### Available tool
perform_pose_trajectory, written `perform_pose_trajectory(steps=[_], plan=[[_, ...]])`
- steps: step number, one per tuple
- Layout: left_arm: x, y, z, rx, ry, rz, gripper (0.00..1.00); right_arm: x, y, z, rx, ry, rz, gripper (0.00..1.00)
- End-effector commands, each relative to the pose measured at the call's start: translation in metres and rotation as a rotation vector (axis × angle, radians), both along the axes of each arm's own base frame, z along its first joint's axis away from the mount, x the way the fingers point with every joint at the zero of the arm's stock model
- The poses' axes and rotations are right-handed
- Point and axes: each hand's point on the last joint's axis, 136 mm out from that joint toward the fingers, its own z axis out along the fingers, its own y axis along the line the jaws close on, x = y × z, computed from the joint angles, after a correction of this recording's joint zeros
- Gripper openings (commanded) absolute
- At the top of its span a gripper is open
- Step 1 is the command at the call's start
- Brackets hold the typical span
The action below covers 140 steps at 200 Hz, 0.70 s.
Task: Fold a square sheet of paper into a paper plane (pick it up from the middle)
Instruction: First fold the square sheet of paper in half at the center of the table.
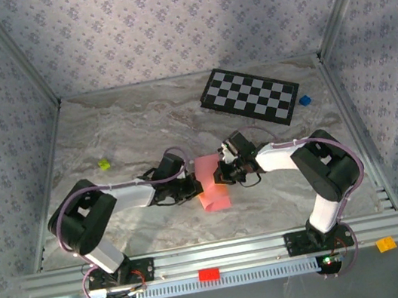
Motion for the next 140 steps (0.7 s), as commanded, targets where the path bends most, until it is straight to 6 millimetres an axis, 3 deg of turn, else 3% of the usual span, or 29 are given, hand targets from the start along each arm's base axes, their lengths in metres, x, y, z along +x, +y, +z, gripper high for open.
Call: perform_pose_trajectory(steps=[1,33,99,117,140], plan=[[-0.001,-0.008,0.024,-0.031,-0.044,-0.014,0.00,-0.026,-0.037,-0.045,-0.199,0.109,-0.042,0.00],[-0.004,-0.025,0.038,-0.106,-0.058,-0.029,0.00,-0.026,-0.037,-0.045,-0.200,0.108,-0.042,0.00],[-0.032,0.007,-0.025,0.027,0.047,-0.013,0.00,-0.028,-0.038,-0.048,-0.204,0.113,-0.044,0.00],[-0.037,0.014,-0.031,0.043,0.055,-0.009,0.00,-0.030,-0.040,-0.049,-0.212,0.115,-0.046,0.00],[-0.037,0.014,-0.023,0.039,0.039,-0.013,0.00,-0.031,-0.041,-0.051,-0.211,0.119,-0.049,0.00]])
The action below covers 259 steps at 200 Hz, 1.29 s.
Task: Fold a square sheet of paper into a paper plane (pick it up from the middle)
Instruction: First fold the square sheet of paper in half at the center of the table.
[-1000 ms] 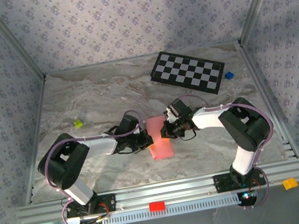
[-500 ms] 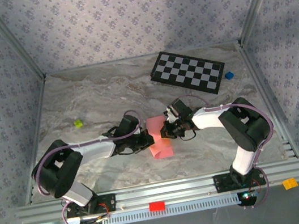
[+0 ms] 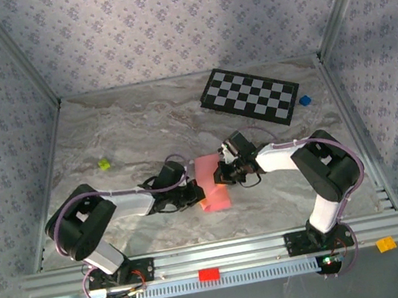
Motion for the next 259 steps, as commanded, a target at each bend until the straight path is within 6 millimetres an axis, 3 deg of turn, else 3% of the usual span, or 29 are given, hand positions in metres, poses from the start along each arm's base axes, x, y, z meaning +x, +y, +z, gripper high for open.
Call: perform_pose_trajectory(steps=[1,41,66,119,160,223,259], plan=[[-0.016,0.018,-0.016,0.081,0.046,0.002,0.00,-0.030,-0.041,-0.051,-0.212,0.125,-0.046,0.00],[-0.005,-0.001,0.024,0.027,-0.026,-0.016,0.00,-0.028,-0.040,-0.047,-0.210,0.116,-0.045,0.00],[-0.003,-0.011,0.033,-0.012,-0.034,-0.015,0.00,-0.027,-0.040,-0.047,-0.207,0.116,-0.048,0.00],[-0.020,0.001,-0.002,0.022,0.037,-0.007,0.00,-0.028,-0.041,-0.048,-0.210,0.118,-0.047,0.00],[-0.036,0.022,-0.020,0.102,0.064,-0.005,0.00,-0.029,-0.043,-0.049,-0.214,0.118,-0.052,0.00],[-0.023,0.002,0.030,-0.001,-0.048,-0.017,0.02,-0.030,-0.043,-0.050,-0.215,0.120,-0.050,0.00],[-0.019,-0.010,0.038,-0.054,-0.056,-0.024,0.02,-0.029,-0.043,-0.050,-0.217,0.118,-0.051,0.00]])
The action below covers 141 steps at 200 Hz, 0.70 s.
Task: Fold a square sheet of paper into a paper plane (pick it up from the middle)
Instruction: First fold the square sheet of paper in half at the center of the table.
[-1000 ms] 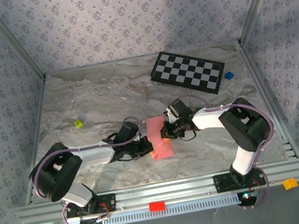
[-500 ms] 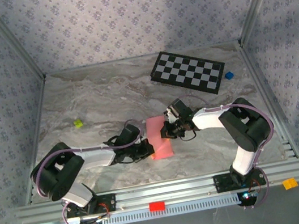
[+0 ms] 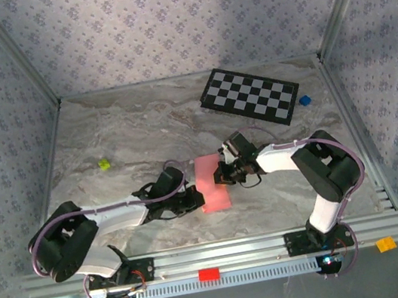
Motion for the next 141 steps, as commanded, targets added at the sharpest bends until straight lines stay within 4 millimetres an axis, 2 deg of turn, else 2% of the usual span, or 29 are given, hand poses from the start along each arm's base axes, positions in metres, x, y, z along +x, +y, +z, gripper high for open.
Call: perform_pose_trajectory(steps=[1,41,86,115,141], plan=[[0.007,-0.014,0.014,-0.049,-0.025,-0.005,0.02,-0.030,-0.043,-0.050,-0.222,0.125,-0.048,0.00],[-0.007,-0.010,-0.014,-0.007,0.041,-0.033,0.02,-0.031,-0.044,-0.052,-0.225,0.128,-0.051,0.00],[-0.034,0.017,-0.047,0.127,0.090,-0.059,0.01,-0.032,-0.045,-0.054,-0.228,0.132,-0.053,0.00],[-0.046,0.030,-0.054,0.185,0.098,-0.078,0.01,-0.032,-0.046,-0.055,-0.230,0.135,-0.053,0.00],[-0.048,0.037,-0.053,0.195,0.090,-0.074,0.01,-0.032,-0.046,-0.054,-0.229,0.134,-0.053,0.00]])
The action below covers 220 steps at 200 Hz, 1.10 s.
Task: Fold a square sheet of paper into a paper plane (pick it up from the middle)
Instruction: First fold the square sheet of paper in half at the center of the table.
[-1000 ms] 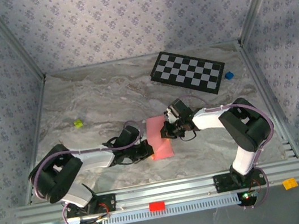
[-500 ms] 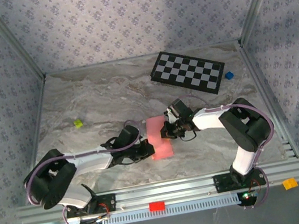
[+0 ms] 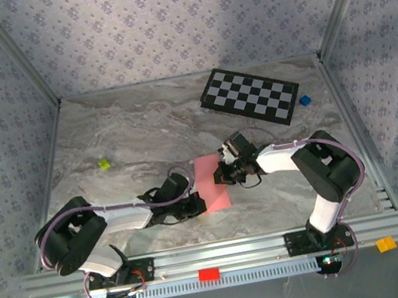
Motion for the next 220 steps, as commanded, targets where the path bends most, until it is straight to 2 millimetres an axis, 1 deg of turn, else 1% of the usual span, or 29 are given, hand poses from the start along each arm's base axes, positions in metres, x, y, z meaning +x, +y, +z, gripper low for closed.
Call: perform_pose_trajectory(steps=[1,48,60,75,98,113,133,139,164,177,200,211,220], plan=[[-0.030,0.035,-0.029,0.152,0.083,-0.030,0.01,-0.032,-0.046,-0.054,-0.233,0.138,-0.053,0.00],[-0.031,0.035,-0.020,0.144,0.062,-0.061,0.01,-0.031,-0.044,-0.054,-0.228,0.139,-0.051,0.00],[-0.029,0.031,-0.011,0.130,0.048,-0.071,0.01,-0.031,-0.044,-0.054,-0.226,0.140,-0.049,0.00],[-0.023,0.025,0.006,0.099,0.010,-0.074,0.01,-0.031,-0.043,-0.053,-0.224,0.138,-0.045,0.00],[-0.009,0.020,0.038,0.068,-0.072,-0.055,0.03,-0.031,-0.045,-0.051,-0.229,0.135,-0.032,0.00],[0.005,0.020,0.054,0.042,-0.099,-0.034,0.04,-0.030,-0.045,-0.050,-0.225,0.130,-0.018,0.00],[0.029,0.018,0.066,-0.014,-0.096,0.012,0.04,-0.030,-0.045,-0.047,-0.215,0.128,0.006,0.00],[0.039,0.017,0.069,-0.033,-0.095,0.029,0.04,-0.029,-0.044,-0.046,-0.208,0.126,0.010,0.00],[0.075,0.007,0.075,-0.073,-0.099,0.054,0.04,-0.028,-0.044,-0.043,-0.195,0.128,0.022,0.00],[0.088,-0.001,0.076,-0.072,-0.102,0.035,0.03,-0.027,-0.046,-0.043,-0.201,0.121,0.036,0.00],[0.107,-0.015,0.068,-0.066,-0.102,0.020,0.02,-0.028,-0.047,-0.044,-0.198,0.130,0.030,0.00],[0.112,-0.021,0.064,-0.075,-0.094,0.013,0.01,-0.028,-0.047,-0.045,-0.196,0.132,0.027,0.00],[0.114,-0.024,0.056,-0.071,-0.079,0.005,0.01,-0.028,-0.047,-0.045,-0.194,0.135,0.027,0.00]])
